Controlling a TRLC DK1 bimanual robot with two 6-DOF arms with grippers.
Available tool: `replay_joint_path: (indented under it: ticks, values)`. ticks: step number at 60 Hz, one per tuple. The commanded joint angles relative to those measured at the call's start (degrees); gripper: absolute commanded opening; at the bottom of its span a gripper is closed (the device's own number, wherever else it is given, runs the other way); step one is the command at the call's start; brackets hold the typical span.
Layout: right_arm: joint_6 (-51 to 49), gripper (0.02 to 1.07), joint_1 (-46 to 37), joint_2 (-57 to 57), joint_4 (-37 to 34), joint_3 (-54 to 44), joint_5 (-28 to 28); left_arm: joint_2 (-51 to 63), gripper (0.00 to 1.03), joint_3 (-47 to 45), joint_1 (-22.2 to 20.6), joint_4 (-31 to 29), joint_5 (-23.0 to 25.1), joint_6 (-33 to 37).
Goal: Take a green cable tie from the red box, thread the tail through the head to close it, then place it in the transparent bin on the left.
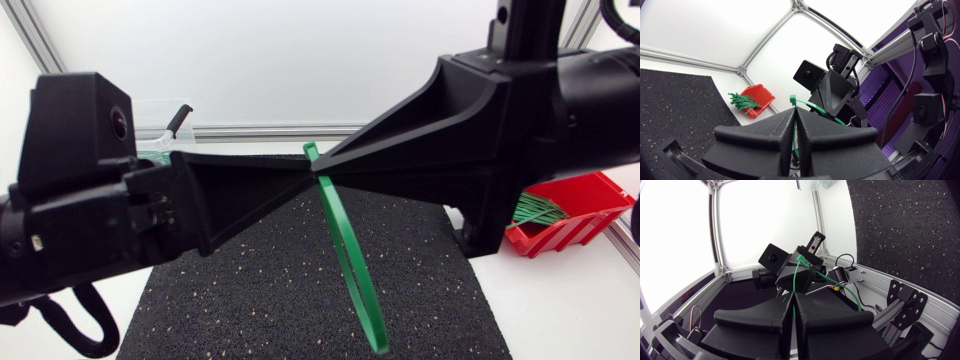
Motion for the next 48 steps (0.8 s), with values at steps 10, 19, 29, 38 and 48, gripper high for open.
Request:
replay_joint_path:
  ticks: [10,19,29,38,48]
  values:
    - [1.5,0.08,0.4,2.7,1.0,-1.9,0.6,-1.5,0.04,2.6,-1.3,-0.1,0.1,0.8]
    - [1.5,0.08,0.3,3.0,0.2,-1.9,0.7,-2.4,0.04,2.6,-1.2,-0.2,-1.1,2.0]
    - [1.4,0.08,-0.6,2.6,0.0,-1.9,1.0,-3.6,0.04,2.0,-0.7,-0.6,-1.4,2.6]
    - [1.3,0.08,-1.2,1.8,0.0,-1.1,1.2,-3.8,0.04,1.9,-2.1,-1.3,-1.9,3.4]
    - [1.2,0.08,-1.4,0.8,-0.1,-0.8,1.8,-3.9,0.04,1.3,-3.5,-1.6,-3.3,4.4]
